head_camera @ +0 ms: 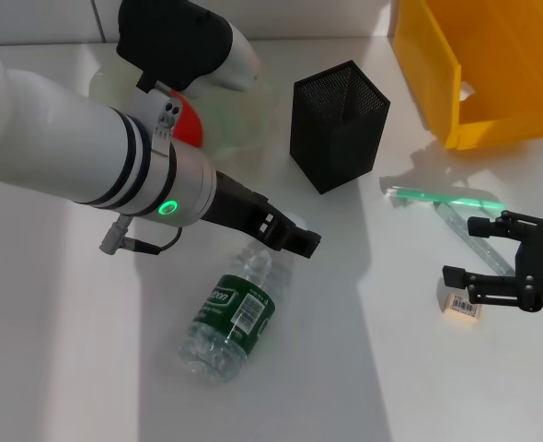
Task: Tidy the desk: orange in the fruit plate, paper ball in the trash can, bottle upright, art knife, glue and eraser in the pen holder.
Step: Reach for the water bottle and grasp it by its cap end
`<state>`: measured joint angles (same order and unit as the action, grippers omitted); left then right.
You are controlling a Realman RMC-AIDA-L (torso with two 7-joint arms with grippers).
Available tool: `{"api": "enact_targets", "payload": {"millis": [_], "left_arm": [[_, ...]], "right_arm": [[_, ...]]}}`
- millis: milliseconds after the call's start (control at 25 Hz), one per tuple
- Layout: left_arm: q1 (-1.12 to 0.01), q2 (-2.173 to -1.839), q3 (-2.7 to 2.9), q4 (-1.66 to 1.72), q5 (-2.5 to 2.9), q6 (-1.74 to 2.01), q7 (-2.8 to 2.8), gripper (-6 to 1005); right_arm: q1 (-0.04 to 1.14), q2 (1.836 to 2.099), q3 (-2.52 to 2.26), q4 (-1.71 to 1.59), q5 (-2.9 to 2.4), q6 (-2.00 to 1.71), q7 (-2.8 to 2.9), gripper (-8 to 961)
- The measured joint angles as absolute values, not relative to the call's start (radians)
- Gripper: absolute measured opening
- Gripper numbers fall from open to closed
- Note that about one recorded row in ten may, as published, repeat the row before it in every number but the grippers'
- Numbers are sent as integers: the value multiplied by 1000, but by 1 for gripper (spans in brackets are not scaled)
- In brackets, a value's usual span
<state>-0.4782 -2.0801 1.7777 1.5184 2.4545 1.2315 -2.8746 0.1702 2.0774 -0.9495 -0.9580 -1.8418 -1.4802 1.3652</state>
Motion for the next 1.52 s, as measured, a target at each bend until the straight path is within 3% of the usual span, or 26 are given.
{"api": "enact_targets", "payload": {"millis": [480, 1400, 1520], "left_arm": [[-565, -2080, 1842, 1339, 2458, 1108, -2869, 862], [-618, -2080, 1857, 1177, 2460, 1033, -2846, 855], [-620, -2080, 1865, 1192, 2461, 1037, -2836, 694]], "right_arm": [[176, 2079, -950, -957, -1835, -1480, 1370, 816], [185, 2079, -950, -948, -1842, -1477, 1373, 814], [185, 2079, -950, -947, -1842, -1476, 1378, 813]]}}
